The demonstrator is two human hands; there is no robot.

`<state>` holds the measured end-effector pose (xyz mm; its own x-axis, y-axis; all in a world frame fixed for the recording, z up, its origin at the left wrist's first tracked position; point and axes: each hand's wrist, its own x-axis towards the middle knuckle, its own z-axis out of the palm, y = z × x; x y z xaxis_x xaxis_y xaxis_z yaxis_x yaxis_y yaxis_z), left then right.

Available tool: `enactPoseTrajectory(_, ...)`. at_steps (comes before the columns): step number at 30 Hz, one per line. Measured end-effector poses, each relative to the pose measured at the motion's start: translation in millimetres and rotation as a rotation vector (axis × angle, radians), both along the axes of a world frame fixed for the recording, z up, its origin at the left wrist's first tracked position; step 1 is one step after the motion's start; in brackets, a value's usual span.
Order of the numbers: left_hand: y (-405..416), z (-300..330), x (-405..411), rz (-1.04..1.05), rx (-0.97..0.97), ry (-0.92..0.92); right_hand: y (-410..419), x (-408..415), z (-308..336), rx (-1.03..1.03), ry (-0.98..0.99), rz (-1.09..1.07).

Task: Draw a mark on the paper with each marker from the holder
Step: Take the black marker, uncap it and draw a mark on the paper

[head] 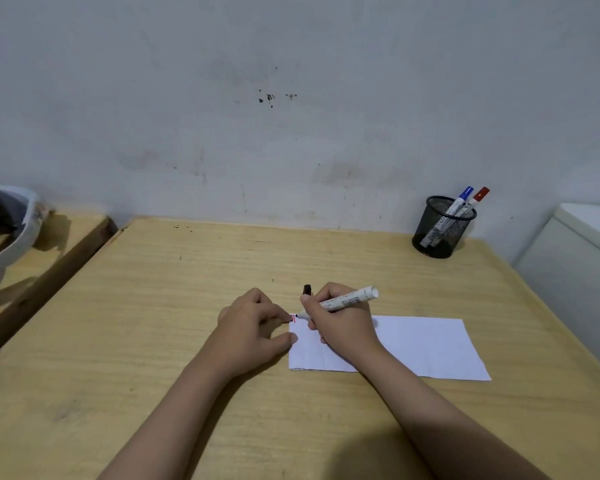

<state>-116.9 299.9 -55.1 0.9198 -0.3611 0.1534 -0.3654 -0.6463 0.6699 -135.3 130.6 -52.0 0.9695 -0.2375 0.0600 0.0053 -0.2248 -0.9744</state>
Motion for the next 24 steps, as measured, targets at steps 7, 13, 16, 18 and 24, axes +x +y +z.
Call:
enactPoseTrajectory(7, -1.3, 1.1, -1.3, 0.006, 0.0, 0.002, 0.4, 0.8, 1.5, -0.001, 0.037, -0.005)
enactPoseTrajectory(13, -2.3, 2.6, -2.2, 0.01, 0.008, 0.006, -2.5, 1.3, 1.5, 0.012, 0.072, 0.013)
enactPoseTrajectory(16, -1.5, 2.5, -2.7, 0.005, 0.014, 0.004, -1.4, -1.2, 1.8, 0.031, 0.051, -0.02)
enactPoseTrajectory(18, -1.3, 1.4, -1.8, 0.004, 0.014, 0.001, -1.9, -2.2, 3.6, 0.09, 0.025, -0.062)
enactPoseTrajectory(24, -4.7, 5.4, 5.3, 0.029, -0.008, 0.076, -13.5, -6.1, 18.7, 0.31, -0.027, -0.078)
